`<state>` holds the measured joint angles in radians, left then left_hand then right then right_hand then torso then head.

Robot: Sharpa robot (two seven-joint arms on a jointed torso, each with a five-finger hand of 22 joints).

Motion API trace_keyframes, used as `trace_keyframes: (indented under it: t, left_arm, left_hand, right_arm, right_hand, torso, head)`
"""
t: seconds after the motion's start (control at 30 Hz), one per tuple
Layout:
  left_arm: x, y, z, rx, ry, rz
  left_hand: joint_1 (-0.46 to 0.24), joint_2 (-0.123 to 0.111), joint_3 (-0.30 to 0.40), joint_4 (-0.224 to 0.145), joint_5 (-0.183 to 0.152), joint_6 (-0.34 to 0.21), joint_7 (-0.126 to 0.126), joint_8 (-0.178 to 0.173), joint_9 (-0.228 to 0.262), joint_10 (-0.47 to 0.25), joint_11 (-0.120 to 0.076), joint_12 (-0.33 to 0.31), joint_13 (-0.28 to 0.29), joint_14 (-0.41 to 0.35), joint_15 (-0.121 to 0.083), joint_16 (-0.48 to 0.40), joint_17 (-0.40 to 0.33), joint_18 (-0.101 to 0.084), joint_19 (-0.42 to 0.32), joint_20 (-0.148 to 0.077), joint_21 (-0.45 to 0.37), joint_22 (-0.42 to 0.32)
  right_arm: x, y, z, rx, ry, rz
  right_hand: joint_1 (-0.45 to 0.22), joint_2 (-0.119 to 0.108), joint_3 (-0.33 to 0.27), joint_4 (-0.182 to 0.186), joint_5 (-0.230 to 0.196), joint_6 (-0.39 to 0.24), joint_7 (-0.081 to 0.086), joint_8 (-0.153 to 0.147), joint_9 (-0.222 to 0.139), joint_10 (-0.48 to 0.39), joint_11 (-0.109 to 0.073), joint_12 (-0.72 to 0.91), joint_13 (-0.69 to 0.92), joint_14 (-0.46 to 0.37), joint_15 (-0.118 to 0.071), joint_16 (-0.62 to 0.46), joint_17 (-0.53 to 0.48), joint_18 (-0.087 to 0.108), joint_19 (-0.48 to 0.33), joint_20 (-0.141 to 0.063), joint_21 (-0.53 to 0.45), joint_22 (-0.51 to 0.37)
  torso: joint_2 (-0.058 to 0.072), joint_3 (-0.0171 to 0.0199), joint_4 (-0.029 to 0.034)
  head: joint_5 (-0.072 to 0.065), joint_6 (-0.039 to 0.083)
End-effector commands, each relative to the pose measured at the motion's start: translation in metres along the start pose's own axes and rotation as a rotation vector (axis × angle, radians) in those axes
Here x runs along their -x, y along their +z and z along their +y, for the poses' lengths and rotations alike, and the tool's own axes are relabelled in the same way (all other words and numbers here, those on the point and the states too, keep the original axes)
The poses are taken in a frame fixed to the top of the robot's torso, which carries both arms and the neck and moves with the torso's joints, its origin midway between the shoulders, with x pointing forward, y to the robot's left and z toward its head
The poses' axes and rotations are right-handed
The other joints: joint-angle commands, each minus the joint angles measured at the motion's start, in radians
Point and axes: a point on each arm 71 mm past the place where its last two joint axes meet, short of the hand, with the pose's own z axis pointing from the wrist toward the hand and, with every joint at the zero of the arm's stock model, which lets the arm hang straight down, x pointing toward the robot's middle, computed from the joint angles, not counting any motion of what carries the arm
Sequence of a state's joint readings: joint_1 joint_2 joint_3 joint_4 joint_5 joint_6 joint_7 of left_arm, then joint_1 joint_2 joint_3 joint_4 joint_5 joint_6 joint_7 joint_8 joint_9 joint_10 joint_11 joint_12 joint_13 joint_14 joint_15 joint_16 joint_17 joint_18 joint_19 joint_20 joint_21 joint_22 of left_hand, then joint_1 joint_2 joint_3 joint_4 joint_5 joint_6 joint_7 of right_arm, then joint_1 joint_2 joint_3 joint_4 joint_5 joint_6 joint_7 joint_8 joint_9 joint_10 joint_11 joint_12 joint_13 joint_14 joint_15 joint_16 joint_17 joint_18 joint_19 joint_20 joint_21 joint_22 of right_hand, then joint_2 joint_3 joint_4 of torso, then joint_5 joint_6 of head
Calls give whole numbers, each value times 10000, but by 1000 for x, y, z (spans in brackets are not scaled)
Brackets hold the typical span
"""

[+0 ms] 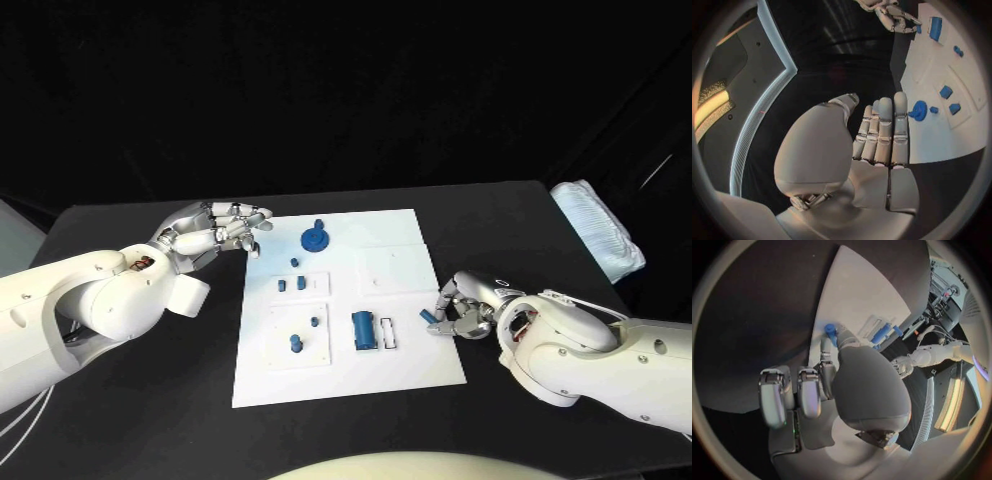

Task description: Assemble the parts on the task board

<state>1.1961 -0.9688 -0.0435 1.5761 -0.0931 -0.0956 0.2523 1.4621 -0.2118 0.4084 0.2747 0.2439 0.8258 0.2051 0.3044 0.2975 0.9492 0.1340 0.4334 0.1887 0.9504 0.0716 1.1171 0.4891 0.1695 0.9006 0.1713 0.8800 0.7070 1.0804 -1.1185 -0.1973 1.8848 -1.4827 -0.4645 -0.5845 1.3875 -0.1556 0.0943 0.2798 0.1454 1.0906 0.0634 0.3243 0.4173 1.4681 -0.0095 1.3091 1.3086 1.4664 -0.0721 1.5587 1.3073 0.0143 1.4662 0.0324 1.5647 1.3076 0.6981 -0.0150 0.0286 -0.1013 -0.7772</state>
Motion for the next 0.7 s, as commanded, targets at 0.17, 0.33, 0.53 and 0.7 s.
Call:
trace_keyframes:
  t: [0.17, 0.33, 0.53, 0.7]
  left_arm:
    - [-3, 0, -1, -13, -115, 234]
    - [-3, -1, 0, 5, -112, 243]
    - [-3, -1, 0, 18, -106, 250]
    - [-3, -1, 0, 23, -101, 256]
  left_hand:
    - [17, -46, -40, 36, -11, 0, -53, 50, -14, 74, 4, 61, 9, 44, -30, -53, 8, 150, 54, -38, -35, -16]
    - [27, -30, -43, 42, -9, -3, -52, 51, -16, 61, 3, 76, 17, 45, -33, -54, 10, 149, 58, -43, -38, -17]
    - [34, -26, -42, 41, -8, -3, -53, 52, -17, 58, 2, 81, 19, 45, -34, -55, 11, 149, 59, -44, -38, -18]
    - [34, -26, -42, 41, -8, -3, -53, 52, -17, 58, 2, 81, 19, 45, -34, -55, 11, 149, 59, -44, -38, -18]
  right_arm:
    - [-11, 2, 2, -61, -1312, 276]
    - [-12, 3, 4, -39, -1348, 298]
    - [-12, 0, 8, -74, -810, 254]
    - [-10, -5, 11, -132, -94, 232]
  right_hand:
    - [265, -47, 311, -6, 41, -44, -25, -59, -99, 231, -67, -35, 1319, 979, -74, -27, 2364, -143, 1046, -59, 61, 2632]
    - [438, -81, 696, -40, 47, -39, -23, -100, -131, 215, -68, -72, 1309, 975, -75, -37, 2348, -143, 1046, -62, 61, 2632]
    - [504, -167, 1485, -57, 50, 23, -36, -144, -174, 230, -81, -56, 1326, 987, -85, -9, 2401, -143, 1046, -71, 61, 2632]
    - [458, -216, 1846, -101, 45, 64, -55, -140, -175, 256, -96, -4, 1355, 1004, -97, 29, 2470, -143, 1046, -80, 61, 2632]
  torso:
    - [0, -7, -4]
    - [3, 3, 3]
    - [-6, -1, -13]
    - [-5, 6, -7]
  head:
    - [50, 2]
    - [53, -4]
    - [76, -6]
    - [65, -8]
